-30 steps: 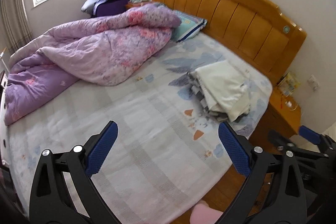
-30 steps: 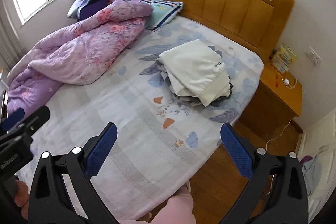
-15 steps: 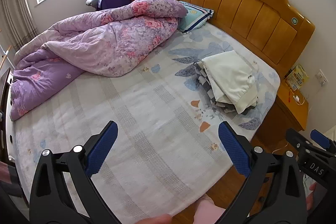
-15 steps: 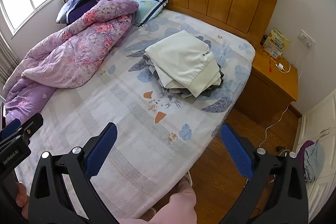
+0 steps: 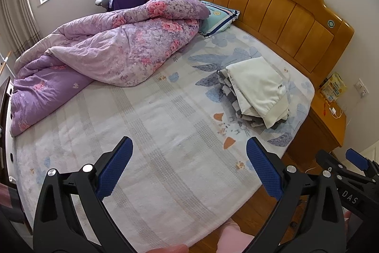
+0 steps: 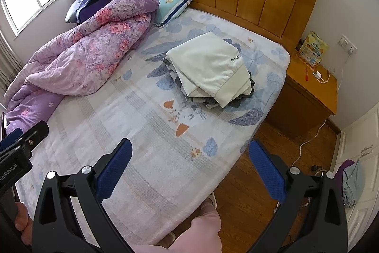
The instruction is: Fold large clothes
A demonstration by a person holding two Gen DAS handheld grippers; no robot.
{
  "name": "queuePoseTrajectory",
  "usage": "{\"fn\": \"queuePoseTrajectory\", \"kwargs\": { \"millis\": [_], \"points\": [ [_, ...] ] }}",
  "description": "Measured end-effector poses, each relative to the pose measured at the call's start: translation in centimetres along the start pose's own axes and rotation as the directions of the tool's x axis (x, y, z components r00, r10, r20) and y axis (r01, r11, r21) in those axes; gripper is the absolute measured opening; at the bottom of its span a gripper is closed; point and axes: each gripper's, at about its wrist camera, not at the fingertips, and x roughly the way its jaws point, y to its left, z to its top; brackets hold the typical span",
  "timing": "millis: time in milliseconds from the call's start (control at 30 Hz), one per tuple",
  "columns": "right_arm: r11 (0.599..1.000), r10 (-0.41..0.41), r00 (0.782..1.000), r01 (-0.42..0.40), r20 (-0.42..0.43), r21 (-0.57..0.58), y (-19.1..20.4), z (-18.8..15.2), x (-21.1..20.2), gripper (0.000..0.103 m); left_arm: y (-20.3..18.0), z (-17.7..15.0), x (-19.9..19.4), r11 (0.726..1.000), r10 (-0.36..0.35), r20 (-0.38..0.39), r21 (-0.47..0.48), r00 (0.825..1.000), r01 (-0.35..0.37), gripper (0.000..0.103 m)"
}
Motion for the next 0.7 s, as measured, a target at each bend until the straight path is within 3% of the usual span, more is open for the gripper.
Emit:
{"fn": "queuePoseTrajectory", "kwargs": {
  "millis": [200, 333, 467, 700],
  "points": [
    [1.0, 0.001, 1.0, -0.001, -0.002, -0.003, 0.1, -0.3, 0.1, 0.095, -0.2, 0.0, -0.3, 1.0, -0.013, 0.009, 0.016, 1.0, 0.013, 0.097],
    [1.0, -0.004, 1.0, 0.004, 0.01, -0.029, 0.6, -0.3, -0.1, 0.095, 0.0, 0.1, -1.1, 0.997, -0.071, 0.041, -0.012, 0.997, 0.072, 0.097],
    [0.999, -0.006, 1.0, 0.007, 0.016, -0.046, 0.8, -0.2, -0.1, 0.095, -0.9, 0.4, -1.4, 0.999, -0.024, 0.06, 0.031, 0.998, 0.022, 0.097],
    [0.999, -0.006, 1.0, 0.006, 0.011, -0.043, 0.7, 0.4, 0.2, 0.095, -0.9, 0.6, -1.0, 1.0, -0.017, 0.04, 0.02, 0.999, 0.016, 0.097]
  ]
}}
